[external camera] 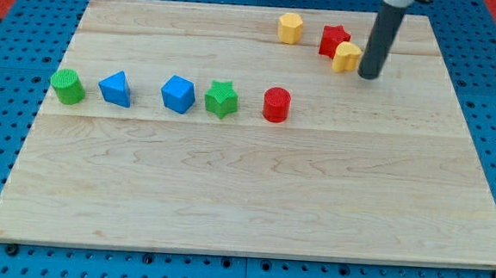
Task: Move the red star to the right of the red circle
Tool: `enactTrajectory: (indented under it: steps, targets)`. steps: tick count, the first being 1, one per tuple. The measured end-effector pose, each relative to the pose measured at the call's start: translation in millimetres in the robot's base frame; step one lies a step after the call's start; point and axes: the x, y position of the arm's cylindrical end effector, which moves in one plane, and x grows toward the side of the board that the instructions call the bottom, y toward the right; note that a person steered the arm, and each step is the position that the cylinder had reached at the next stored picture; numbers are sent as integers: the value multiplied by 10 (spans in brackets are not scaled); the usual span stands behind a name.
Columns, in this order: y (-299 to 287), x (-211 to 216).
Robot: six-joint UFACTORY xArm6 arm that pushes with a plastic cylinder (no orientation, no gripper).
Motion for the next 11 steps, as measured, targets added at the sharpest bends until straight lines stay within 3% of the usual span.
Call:
enactTrajectory:
  steps: [2,4,6,9,11]
  targets:
    - [-1196,-290]
    - [-1770,-1053]
    - [-963,-1007]
    - [-233,-937]
    - [81,-153]
